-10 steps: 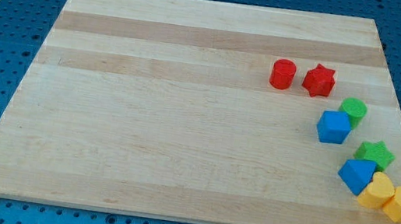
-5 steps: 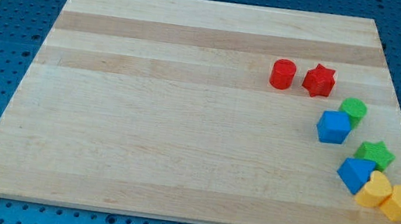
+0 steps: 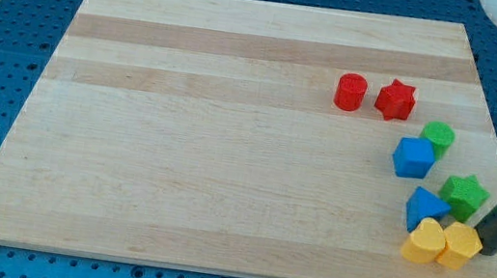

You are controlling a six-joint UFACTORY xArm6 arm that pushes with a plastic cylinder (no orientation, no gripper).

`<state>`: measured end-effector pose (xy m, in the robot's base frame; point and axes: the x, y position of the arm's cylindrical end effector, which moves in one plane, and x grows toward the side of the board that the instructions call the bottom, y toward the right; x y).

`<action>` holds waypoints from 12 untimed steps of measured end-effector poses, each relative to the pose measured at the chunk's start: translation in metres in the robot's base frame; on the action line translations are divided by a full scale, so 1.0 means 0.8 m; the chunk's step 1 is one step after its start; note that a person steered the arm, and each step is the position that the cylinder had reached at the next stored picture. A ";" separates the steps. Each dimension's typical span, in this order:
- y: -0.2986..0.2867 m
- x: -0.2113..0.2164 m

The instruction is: Move yellow blocks towards the left

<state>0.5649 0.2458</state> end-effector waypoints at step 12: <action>-0.083 0.028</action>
